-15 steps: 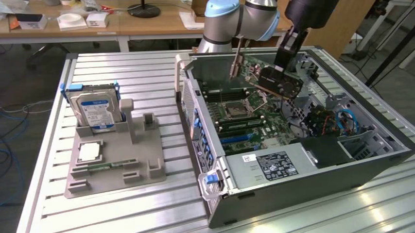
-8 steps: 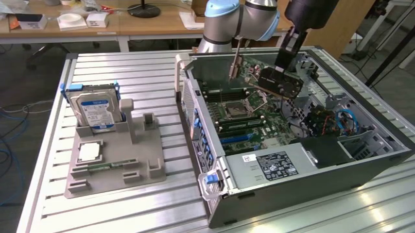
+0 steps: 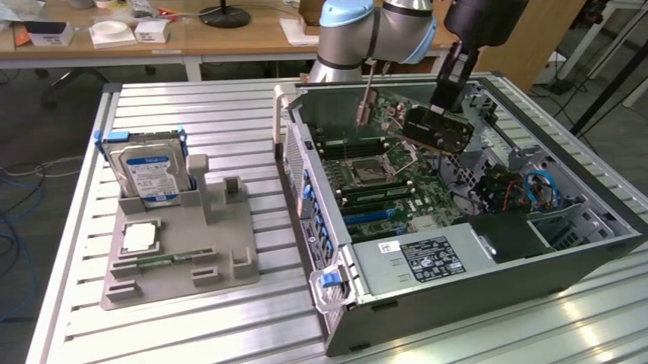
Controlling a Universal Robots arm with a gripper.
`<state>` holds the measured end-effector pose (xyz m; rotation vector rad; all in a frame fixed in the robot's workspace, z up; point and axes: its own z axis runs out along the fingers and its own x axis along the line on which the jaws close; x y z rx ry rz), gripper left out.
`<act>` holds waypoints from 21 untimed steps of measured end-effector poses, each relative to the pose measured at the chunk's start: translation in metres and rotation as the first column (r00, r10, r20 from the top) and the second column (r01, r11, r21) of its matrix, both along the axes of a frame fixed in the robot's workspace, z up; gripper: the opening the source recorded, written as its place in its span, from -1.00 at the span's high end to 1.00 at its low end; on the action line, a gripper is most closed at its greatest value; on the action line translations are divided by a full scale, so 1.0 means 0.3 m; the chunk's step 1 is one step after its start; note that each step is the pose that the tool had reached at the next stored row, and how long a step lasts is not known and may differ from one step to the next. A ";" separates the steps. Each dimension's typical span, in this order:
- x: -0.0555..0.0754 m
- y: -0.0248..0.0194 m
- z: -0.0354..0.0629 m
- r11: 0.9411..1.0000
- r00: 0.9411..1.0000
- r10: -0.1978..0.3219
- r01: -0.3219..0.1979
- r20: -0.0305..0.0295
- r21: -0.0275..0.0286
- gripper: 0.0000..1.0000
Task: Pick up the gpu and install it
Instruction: 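Insert the gpu into the slot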
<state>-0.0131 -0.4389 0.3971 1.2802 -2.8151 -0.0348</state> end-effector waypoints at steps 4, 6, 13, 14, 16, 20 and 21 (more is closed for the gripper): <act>0.000 0.001 -0.002 0.999 0.999 0.034 -0.034 0.000 0.000 0.47; 0.000 0.001 -0.002 0.999 0.999 0.049 -0.049 0.000 0.001 0.47; 0.006 0.001 -0.002 0.996 0.996 0.084 -0.084 0.002 0.026 0.47; 0.006 0.001 -0.002 0.996 0.996 0.087 -0.087 0.002 0.031 0.47; 0.006 0.001 -0.003 0.995 0.995 0.096 -0.096 0.003 0.033 0.47; 0.007 0.001 -0.005 0.991 0.992 0.126 -0.126 0.002 0.033 0.47; 0.007 0.001 -0.006 0.990 0.991 0.134 -0.134 0.002 0.033 0.47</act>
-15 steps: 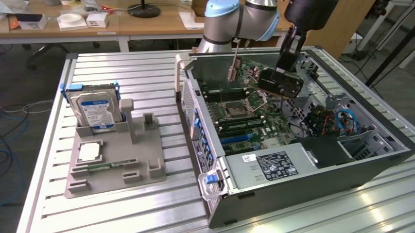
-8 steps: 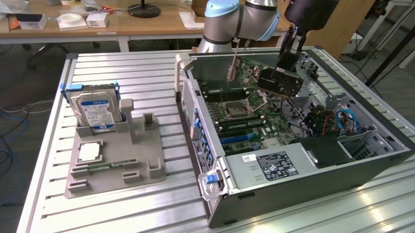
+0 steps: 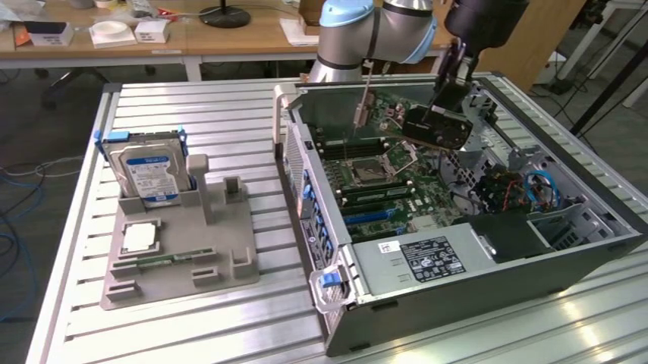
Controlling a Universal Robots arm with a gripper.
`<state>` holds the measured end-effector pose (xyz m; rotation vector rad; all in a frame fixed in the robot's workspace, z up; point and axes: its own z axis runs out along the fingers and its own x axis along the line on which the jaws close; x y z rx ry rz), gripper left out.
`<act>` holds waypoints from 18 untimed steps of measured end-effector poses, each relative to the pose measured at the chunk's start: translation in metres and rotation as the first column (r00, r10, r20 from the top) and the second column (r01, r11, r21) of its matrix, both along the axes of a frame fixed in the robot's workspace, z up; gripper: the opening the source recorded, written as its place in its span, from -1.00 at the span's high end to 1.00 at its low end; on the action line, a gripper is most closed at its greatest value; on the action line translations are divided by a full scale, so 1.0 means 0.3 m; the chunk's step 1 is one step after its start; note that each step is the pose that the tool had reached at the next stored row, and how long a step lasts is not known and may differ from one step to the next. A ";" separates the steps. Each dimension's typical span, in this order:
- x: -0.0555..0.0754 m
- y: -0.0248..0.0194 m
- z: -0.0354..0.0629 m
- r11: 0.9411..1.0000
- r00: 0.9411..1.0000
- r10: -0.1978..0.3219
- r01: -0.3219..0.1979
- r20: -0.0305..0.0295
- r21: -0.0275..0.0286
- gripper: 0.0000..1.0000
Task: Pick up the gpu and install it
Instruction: 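Insert the gpu into the slot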
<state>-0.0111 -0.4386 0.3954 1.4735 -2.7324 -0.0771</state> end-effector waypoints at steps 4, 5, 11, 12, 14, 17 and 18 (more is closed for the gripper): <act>0.000 0.000 -0.003 0.999 0.999 0.033 -0.033 0.000 0.000 0.47; 0.000 0.000 -0.004 0.999 0.999 0.042 -0.042 0.000 0.000 0.47; 0.000 0.000 -0.008 0.996 0.996 0.094 -0.094 0.000 0.000 0.47; 0.000 0.000 -0.009 0.995 0.995 0.103 -0.103 0.000 0.000 0.47; 0.000 0.000 -0.011 0.993 0.993 0.121 -0.121 0.000 0.000 0.47; 0.000 0.000 -0.013 0.989 0.989 0.149 -0.149 0.000 0.000 0.47; 0.000 0.000 -0.013 0.987 0.987 0.159 -0.159 0.000 0.000 0.47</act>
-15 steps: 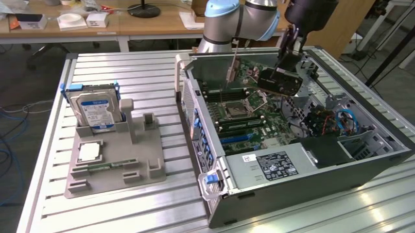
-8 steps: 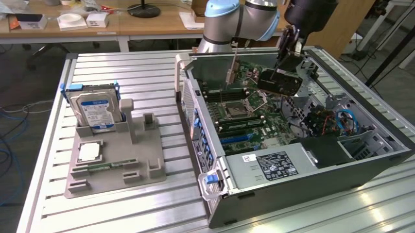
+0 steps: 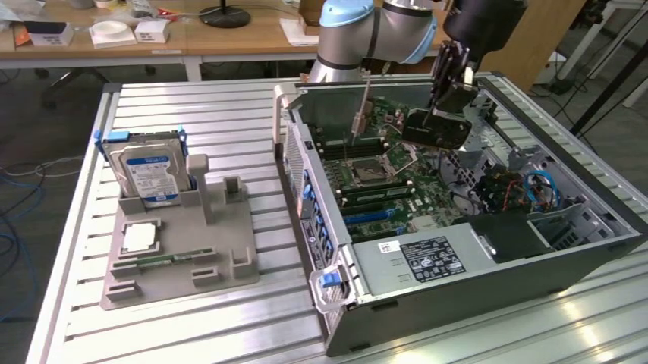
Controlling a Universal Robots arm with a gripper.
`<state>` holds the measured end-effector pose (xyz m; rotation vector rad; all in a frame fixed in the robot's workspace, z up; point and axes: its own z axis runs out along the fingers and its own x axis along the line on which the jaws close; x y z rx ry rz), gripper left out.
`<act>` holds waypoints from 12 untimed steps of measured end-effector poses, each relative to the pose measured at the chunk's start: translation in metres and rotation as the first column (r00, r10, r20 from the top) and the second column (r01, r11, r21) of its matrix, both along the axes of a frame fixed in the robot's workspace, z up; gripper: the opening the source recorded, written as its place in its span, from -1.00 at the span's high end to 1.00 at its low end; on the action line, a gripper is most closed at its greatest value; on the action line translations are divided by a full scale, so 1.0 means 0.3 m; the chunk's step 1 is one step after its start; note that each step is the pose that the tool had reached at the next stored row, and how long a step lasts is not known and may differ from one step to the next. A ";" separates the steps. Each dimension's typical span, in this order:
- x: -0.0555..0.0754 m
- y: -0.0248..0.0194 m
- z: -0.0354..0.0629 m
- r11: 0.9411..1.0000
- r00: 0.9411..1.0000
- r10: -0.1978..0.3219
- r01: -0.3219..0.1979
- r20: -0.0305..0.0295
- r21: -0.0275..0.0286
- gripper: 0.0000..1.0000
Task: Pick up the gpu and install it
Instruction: 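Insert the gpu into the slot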
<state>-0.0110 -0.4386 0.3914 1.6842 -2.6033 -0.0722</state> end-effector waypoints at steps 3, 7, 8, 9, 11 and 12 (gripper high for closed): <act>0.000 0.000 -0.002 1.000 1.000 0.030 -0.030 0.000 0.000 0.47; 0.000 0.000 -0.005 0.998 0.998 0.070 -0.070 0.000 0.000 0.47; 0.001 0.000 -0.006 0.997 0.997 0.080 -0.080 0.000 0.000 0.47; 0.001 0.000 -0.007 0.996 0.996 0.091 -0.091 0.000 0.000 0.47; 0.001 0.000 -0.008 0.994 0.994 0.111 -0.111 0.000 0.000 0.47; 0.001 0.000 -0.009 0.993 0.993 0.121 -0.121 0.000 0.000 0.47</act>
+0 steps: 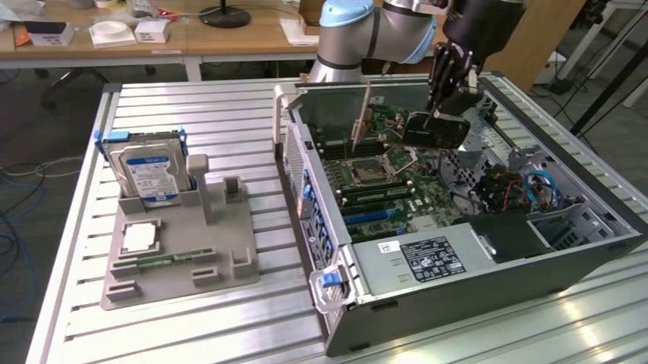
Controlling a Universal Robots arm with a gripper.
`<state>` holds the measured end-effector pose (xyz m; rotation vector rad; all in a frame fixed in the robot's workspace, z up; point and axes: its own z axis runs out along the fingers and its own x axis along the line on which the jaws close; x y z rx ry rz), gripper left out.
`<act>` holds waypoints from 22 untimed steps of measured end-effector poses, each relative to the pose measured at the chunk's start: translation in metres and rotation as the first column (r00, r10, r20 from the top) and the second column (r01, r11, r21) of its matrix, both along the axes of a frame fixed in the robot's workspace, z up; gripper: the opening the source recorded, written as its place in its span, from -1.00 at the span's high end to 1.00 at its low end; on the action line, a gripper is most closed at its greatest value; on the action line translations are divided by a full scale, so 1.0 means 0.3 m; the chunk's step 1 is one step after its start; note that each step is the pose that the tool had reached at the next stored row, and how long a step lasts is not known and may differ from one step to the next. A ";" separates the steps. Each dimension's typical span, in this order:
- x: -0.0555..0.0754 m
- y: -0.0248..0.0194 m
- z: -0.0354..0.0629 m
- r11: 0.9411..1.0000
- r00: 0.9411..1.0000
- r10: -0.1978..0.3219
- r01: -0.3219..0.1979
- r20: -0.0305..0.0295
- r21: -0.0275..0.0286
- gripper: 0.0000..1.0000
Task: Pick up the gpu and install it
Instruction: 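Insert the gpu into the slot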
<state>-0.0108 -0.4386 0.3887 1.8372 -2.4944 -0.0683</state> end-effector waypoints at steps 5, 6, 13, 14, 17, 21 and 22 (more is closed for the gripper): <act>0.000 0.000 -0.004 0.999 0.999 0.051 -0.051 0.000 0.000 0.47; 0.000 0.000 -0.004 0.998 0.998 0.062 -0.062 0.000 0.000 0.47; 0.001 0.000 -0.010 0.991 0.991 0.136 -0.136 0.000 0.000 0.47; 0.001 0.000 -0.010 0.989 0.989 0.147 -0.147 0.000 0.000 0.47; 0.001 0.000 -0.013 0.984 0.984 0.180 -0.180 0.000 0.000 0.47; 0.001 0.000 -0.015 0.976 0.976 0.220 -0.220 0.000 0.000 0.47; 0.001 0.000 -0.016 0.974 0.974 0.228 -0.228 0.000 0.000 0.47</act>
